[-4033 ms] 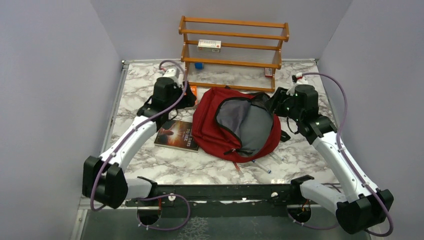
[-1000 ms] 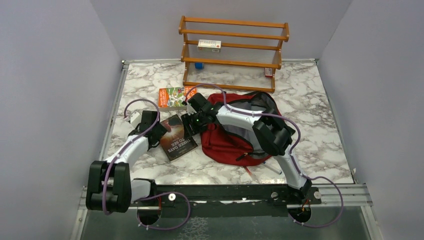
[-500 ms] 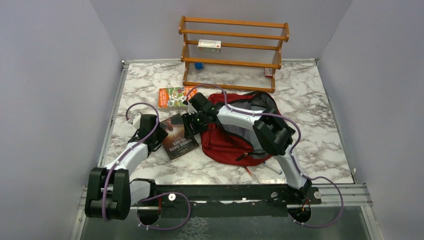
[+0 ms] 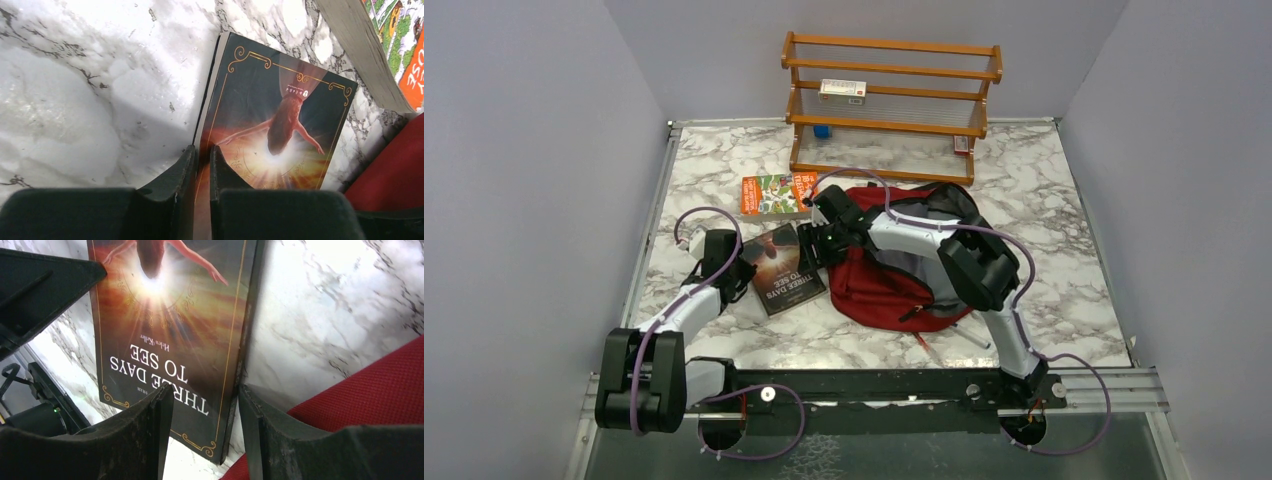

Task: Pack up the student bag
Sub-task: Pick up the book from the center of the board.

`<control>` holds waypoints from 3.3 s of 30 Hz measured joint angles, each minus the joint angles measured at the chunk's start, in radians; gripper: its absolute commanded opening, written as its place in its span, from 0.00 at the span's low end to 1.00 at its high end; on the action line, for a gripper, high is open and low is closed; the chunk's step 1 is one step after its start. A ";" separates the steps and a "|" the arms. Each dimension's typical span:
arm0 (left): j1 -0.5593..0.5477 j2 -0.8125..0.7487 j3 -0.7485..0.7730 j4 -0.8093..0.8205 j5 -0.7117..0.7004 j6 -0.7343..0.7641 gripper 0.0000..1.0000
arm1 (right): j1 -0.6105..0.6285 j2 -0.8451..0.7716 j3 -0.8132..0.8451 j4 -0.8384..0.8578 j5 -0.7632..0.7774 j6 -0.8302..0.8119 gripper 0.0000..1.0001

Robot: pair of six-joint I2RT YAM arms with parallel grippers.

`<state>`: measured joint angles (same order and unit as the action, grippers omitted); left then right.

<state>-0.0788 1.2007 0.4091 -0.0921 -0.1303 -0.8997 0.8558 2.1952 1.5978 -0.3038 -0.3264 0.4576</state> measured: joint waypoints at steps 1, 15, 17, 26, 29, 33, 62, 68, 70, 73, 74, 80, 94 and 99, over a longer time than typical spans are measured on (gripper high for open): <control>0.000 0.004 0.000 0.006 0.003 -0.002 0.00 | -0.004 -0.011 -0.022 0.020 0.000 0.013 0.57; -0.002 0.007 -0.011 0.031 0.010 -0.069 0.00 | -0.060 -0.040 -0.132 0.162 -0.114 0.183 0.55; -0.002 0.006 -0.013 0.034 0.010 -0.069 0.00 | -0.066 -0.033 -0.139 0.185 -0.147 0.205 0.54; -0.002 -0.002 -0.022 0.045 0.014 -0.061 0.00 | -0.087 0.006 -0.190 0.370 -0.301 0.308 0.42; -0.002 -0.006 -0.027 0.051 0.016 -0.056 0.00 | -0.087 0.020 -0.199 0.414 -0.329 0.332 0.28; 0.002 -0.024 -0.039 0.070 0.033 -0.029 0.07 | -0.086 0.023 -0.200 0.415 -0.336 0.329 0.08; -0.056 -0.227 0.596 -0.103 0.652 0.711 0.93 | -0.177 -0.841 -0.302 -0.108 0.004 -0.292 0.00; -0.159 -0.136 0.655 -0.105 0.917 0.888 0.93 | -0.175 -0.957 -0.351 -0.259 -0.137 -0.472 0.01; -0.193 -0.114 0.673 -0.136 0.968 0.936 0.87 | -0.175 -0.980 -0.364 -0.301 -0.198 -0.523 0.01; -0.252 -0.100 0.688 -0.184 1.040 1.003 0.79 | -0.174 -0.999 -0.365 -0.345 -0.260 -0.576 0.00; -0.266 -0.101 0.688 -0.197 1.061 1.019 0.76 | -0.174 -1.004 -0.365 -0.357 -0.283 -0.597 0.00; -0.331 -0.129 0.666 -0.245 1.179 1.063 0.53 | -0.174 -1.027 -0.363 -0.424 -0.362 -0.701 0.00; -0.373 -0.201 0.621 -0.246 1.272 1.072 0.35 | -0.174 -1.032 -0.269 -0.554 -0.349 -0.807 0.00; -0.389 -0.183 0.616 -0.245 1.291 1.067 0.05 | -0.174 -1.033 -0.267 -0.584 -0.354 -0.819 0.00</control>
<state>-0.4675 1.0180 1.0248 -0.3374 1.1610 0.1677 0.6815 1.1625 1.3304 -0.8875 -0.6807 -0.3614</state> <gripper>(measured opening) 0.261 0.124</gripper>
